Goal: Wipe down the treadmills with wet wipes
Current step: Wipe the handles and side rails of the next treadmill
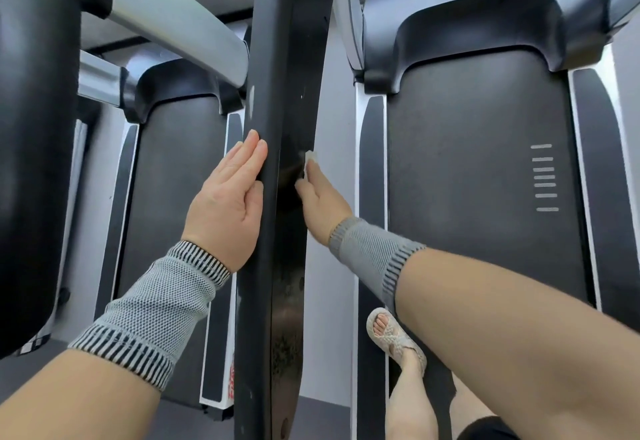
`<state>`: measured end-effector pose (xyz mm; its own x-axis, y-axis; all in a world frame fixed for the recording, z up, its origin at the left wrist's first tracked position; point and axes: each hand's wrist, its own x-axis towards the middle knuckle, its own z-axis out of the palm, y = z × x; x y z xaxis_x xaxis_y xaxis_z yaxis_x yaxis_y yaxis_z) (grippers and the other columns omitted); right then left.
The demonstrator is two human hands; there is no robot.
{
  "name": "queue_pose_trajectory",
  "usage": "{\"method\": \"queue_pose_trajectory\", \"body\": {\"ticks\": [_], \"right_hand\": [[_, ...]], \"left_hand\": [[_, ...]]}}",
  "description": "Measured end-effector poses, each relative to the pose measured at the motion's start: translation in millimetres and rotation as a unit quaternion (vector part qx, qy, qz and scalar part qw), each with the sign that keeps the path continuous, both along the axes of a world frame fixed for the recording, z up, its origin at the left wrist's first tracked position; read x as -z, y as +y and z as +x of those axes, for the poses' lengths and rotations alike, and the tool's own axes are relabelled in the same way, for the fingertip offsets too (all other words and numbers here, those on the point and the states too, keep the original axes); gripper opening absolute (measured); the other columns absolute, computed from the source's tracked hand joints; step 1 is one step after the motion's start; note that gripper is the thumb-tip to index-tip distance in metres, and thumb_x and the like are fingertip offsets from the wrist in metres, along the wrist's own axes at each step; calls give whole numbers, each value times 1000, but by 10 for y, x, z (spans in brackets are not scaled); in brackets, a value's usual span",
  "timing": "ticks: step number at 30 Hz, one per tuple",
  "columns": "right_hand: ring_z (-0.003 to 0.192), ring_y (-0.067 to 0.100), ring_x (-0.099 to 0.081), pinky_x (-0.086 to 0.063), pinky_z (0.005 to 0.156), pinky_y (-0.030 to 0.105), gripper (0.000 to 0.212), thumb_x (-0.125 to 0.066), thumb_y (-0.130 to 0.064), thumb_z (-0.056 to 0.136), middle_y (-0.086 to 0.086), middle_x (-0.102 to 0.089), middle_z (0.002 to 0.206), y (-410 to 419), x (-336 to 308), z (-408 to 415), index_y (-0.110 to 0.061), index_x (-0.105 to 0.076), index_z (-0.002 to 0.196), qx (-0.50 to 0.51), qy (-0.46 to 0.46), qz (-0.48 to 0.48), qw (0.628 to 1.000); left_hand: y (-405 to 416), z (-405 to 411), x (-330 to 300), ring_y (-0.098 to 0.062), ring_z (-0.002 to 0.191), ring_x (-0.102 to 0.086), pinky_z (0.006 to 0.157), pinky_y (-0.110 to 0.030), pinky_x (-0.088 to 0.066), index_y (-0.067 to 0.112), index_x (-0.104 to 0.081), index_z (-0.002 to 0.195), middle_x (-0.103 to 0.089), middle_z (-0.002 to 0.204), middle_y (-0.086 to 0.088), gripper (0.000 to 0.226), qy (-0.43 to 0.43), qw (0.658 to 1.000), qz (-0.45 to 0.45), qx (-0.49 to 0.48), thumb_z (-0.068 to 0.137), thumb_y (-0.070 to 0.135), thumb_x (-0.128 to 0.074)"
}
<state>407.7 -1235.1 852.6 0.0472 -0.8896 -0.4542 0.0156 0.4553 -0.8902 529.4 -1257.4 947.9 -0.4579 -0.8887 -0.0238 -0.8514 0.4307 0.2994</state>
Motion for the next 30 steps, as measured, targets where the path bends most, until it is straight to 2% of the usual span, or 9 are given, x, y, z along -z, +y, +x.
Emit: {"method": "queue_pose_trajectory", "body": {"ticks": [6,9,12,14,16,20,25,28,30], "right_hand": [[140,1,-17,-13,108,16,56,-29,-27,100,-11,-10,159,116,-362,28,-28,-7,152,11,0,-129,992],[135,0,-19,-12,106,18,53,-28,-30,102,-11,-11,158,-151,-290,-78,-31,-10,152,33,-19,-67,997],[141,14,-25,-17,109,24,52,-27,-35,101,-10,-13,159,-98,-278,-82,-34,-11,150,12,-4,-44,999],[141,6,-21,-17,112,24,55,-28,-33,101,-13,-12,158,55,-351,-32,-36,-7,151,-10,-4,-71,997],[137,-4,-11,-11,111,18,55,-27,-29,102,-15,-5,158,62,-425,-40,-33,-5,152,-7,-15,-102,995],[144,4,-11,-9,118,26,52,-26,-32,102,-14,-6,159,-225,-376,-142,-32,-9,152,40,-50,-55,996],[142,0,-11,-8,110,16,53,-28,-31,102,-17,-8,158,154,-434,-41,-33,-9,151,-8,-51,-64,997],[133,-8,-11,-8,107,14,53,-27,-28,102,-18,-8,157,-80,-477,-102,-32,-9,151,11,-50,-84,995],[137,-2,-15,-9,105,16,53,-28,-28,102,-16,-8,158,-270,-514,-169,-32,-10,151,31,-45,-77,996]], "left_hand": [[-13,-4,-7,-11,140,-30,111,-5,-14,11,-41,144,-28,148,11,51,-3,1000,7,-4,95,-1,-47],[-11,-17,-37,-10,141,-28,113,-9,-16,13,-40,144,-28,149,12,51,-7,1000,13,-6,95,0,-47],[-11,-18,-49,-9,142,-28,114,-18,-19,14,-38,145,-27,149,14,51,-15,1000,17,-11,96,1,-47],[-17,-15,-53,-9,141,-28,114,-12,-17,13,-39,144,-28,149,13,52,-11,1000,17,-10,95,0,-48],[-21,-9,-54,-9,140,-28,112,-6,-13,12,-40,144,-29,148,12,52,-11,1000,16,-6,94,-1,-49],[0,-29,-59,-8,140,-27,111,-4,-12,14,-38,145,-28,148,13,52,-13,1000,20,-12,95,0,-48],[-5,-23,-58,-8,141,-28,111,-5,-12,14,-40,144,-29,148,13,53,-11,1000,19,-16,94,-1,-49],[-7,-29,-56,-7,141,-28,112,-9,-14,15,-39,144,-29,148,14,54,-13,999,24,-23,94,-1,-49],[4,-40,-50,-8,141,-27,112,-8,-14,15,-39,144,-29,148,15,54,-11,999,24,-29,94,-1,-48]]}}
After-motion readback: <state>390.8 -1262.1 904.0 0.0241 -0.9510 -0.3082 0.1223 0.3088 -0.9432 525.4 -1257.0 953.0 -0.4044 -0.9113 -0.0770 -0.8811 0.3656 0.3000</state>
